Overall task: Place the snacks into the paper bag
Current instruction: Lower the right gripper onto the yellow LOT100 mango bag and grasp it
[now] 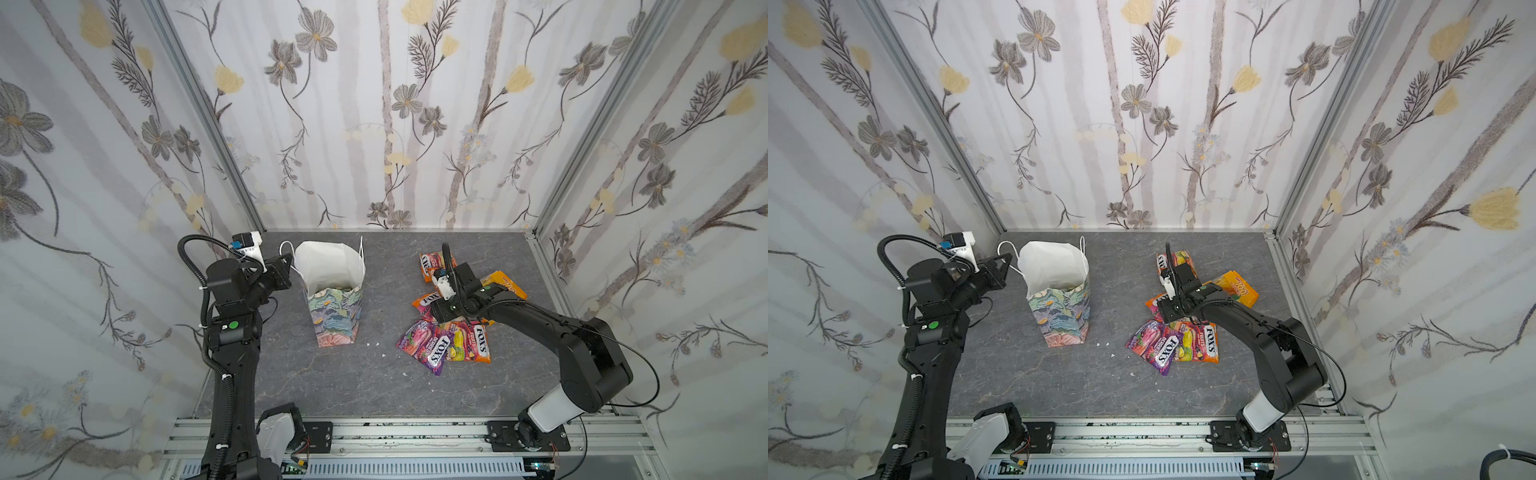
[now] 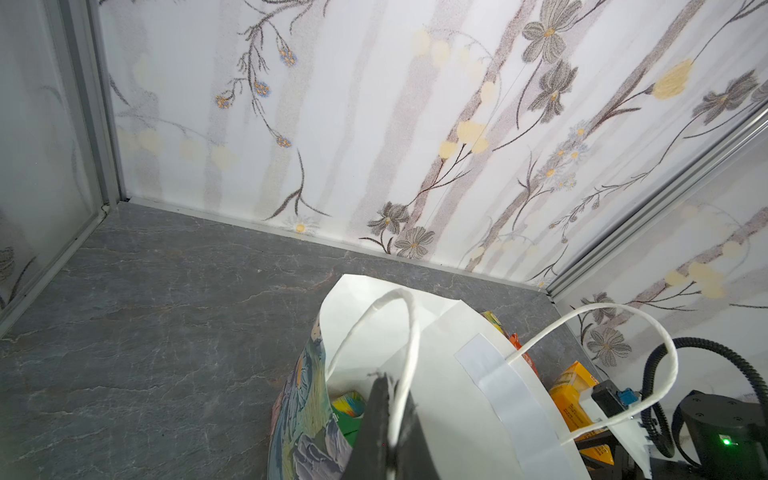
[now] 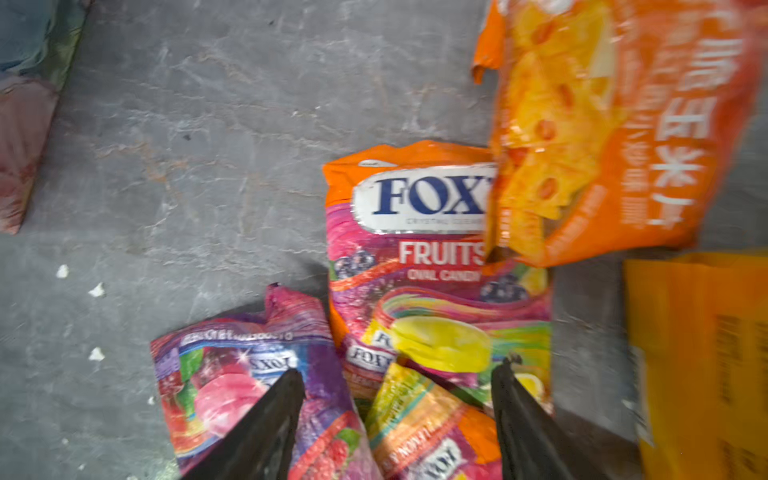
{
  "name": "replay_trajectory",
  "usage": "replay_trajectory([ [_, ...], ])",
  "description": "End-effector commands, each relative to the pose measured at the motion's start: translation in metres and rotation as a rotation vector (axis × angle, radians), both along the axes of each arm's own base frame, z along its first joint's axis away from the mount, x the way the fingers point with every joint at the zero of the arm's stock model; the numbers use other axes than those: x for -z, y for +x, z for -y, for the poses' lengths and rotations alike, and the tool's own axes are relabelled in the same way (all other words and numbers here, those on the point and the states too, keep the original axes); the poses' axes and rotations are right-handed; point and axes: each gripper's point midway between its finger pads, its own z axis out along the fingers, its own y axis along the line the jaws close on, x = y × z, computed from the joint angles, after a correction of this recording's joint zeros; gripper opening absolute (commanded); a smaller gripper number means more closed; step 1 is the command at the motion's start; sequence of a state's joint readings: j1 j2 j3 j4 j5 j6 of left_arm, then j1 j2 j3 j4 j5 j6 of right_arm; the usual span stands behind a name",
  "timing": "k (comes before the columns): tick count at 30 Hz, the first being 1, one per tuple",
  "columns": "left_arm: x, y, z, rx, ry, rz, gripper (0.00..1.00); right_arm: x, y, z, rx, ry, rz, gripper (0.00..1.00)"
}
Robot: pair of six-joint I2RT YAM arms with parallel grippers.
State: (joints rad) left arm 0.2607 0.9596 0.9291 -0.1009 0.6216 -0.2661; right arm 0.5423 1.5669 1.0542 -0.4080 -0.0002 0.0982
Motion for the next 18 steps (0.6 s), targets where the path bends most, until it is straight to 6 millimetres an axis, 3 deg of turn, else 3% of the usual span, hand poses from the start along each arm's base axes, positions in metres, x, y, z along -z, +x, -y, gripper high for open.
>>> replay_trajectory([
  [1, -0.006, 0.002, 0.001, 0.009, -0.009, 0.025, 0.0, -0.02, 0.02, 0.033, 0.159, -0.11, 0.135, 0.69],
  [4, -0.007, 0.002, 0.003, 0.018, -0.013, 0.025, 0.0, -0.024, 0.027, 0.055, 0.24, -0.173, 0.177, 0.67],
  [10, -0.008, 0.0, 0.002, 0.01, -0.004, 0.032, 0.0, -0.013, 0.041, 0.094, 0.355, -0.287, 0.159, 0.66],
  [13, -0.008, 0.0, 0.001, 0.008, -0.004, 0.029, 0.0, -0.018, 0.048, 0.104, 0.384, -0.315, 0.181, 0.65],
  [18, -0.009, -0.001, 0.002, 0.009, 0.0, 0.033, 0.0, -0.001, 0.055, 0.113, 0.394, -0.362, 0.146, 0.65],
])
